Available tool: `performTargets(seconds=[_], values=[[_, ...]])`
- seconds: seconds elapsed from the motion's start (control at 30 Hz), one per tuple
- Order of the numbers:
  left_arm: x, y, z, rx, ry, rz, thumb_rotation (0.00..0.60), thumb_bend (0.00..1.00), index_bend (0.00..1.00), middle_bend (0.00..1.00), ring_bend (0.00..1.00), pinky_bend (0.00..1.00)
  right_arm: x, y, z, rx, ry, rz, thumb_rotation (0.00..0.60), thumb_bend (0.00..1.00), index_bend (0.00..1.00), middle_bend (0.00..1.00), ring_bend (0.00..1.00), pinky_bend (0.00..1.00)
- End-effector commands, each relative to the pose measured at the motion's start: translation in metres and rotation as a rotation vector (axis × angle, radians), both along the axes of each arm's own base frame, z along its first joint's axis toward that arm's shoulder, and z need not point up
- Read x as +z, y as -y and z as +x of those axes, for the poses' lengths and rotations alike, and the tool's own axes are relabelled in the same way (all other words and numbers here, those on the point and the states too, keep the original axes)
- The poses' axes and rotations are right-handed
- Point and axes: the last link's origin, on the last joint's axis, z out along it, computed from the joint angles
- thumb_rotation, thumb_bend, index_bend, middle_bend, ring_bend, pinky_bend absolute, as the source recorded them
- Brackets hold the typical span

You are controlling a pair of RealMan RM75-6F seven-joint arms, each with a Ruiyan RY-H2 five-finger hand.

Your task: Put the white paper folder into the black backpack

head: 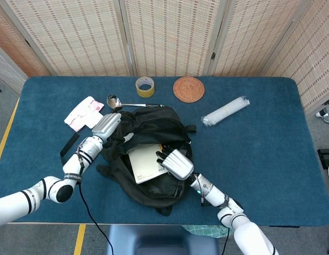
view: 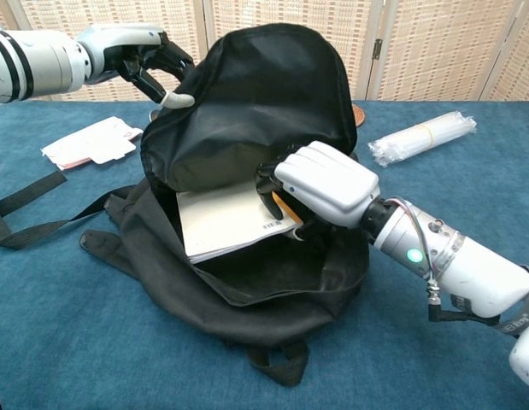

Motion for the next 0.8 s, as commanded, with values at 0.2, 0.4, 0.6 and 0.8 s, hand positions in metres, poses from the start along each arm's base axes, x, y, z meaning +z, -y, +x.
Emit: performTargets(seconds=[0.2,0.4,0.6,0.8], values=[[0.001,0.001,-0.001,-0.001,0.0,-0.002,0.6,0.48,0.64,0.33,0.24,0.0,-0.005,0.006,0.008,-0.005,-0.045,-0.044,0.6,0.66,0.75,0.41,0.41,0.26],[0.002,0.0,-0.003,0.005,-0.003,-0.003,0.6,0.48,0.63,0.32,0.23,0.0,-0.005,0.008,0.004,-0.045,-0.058,-0.07,0.6,0.66,0.52,0.29,0.34,0.2],[0.002,-0.001,-0.005,0.013,-0.008,-0.006,0.6,0.48,0.6,0.32,0.22,0.0,-0.002,0.008,-0.005,-0.112,-0.023,-0.075,0.6,0.41,0.11,0.12,0.2,0.1],[0.002,-0.001,-0.006,0.022,-0.011,-0.009,0.6,0.48,0.6,0.31,0.22,0.0,0.005,0.004,-0.009,-0.124,0.028,-0.075,0.6,0.26,0.0,0.04,0.1,0.03]])
